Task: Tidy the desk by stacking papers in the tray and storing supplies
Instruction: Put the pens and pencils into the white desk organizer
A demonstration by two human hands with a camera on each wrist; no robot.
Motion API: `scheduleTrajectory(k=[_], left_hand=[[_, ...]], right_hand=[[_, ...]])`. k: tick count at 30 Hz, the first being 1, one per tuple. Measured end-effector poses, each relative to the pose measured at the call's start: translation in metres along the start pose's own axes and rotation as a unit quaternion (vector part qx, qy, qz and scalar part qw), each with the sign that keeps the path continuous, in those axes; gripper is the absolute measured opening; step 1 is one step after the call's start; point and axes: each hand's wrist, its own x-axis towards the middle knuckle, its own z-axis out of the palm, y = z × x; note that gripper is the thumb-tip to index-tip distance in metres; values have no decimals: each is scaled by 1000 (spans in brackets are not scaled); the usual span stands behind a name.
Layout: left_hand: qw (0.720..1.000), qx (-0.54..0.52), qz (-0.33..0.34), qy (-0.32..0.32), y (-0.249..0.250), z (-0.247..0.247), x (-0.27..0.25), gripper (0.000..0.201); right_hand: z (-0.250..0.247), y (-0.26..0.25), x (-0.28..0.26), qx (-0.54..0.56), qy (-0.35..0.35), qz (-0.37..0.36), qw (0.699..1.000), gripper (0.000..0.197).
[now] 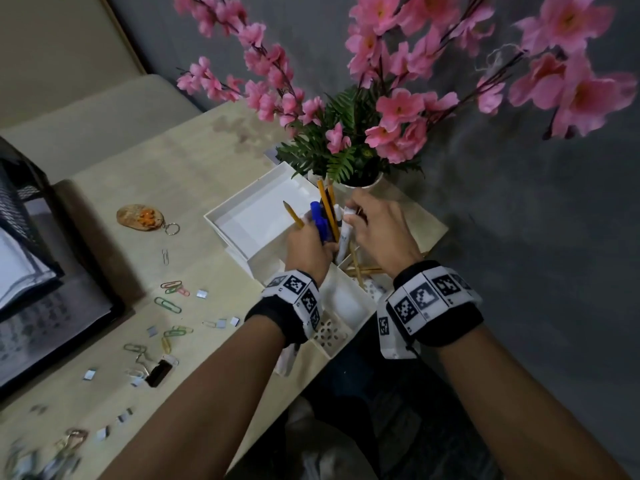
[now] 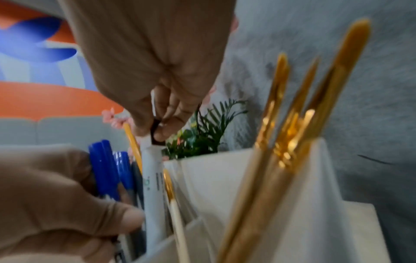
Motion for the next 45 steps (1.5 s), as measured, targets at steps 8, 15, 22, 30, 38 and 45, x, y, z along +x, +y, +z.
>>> scheduleTrajectory(k=[8, 15, 22, 30, 38, 45], left_hand=[[1000, -2, 21, -3, -16, -7, -9, 28], [996, -91, 0, 17, -82, -93, -62, 10], [980, -66, -155, 106, -231, -206, -158, 15], [897, -63, -376, 224, -401, -297, -280, 18], [886, -137, -398, 195, -460, -329, -324, 15], [874, -242, -362, 217, -470, -353, -298, 17]], right_hand=[[11, 4, 3, 25, -15, -2, 1000, 41], [52, -92, -14, 38, 61, -113, 991, 36], [168, -240, -78, 110, -166, -241, 950, 20], [308, -368, -157, 53, -393, -263, 880, 28], [403, -420, -153, -44, -332, -103, 937, 27], [423, -419, -142, -16, -297, -15, 955, 22]])
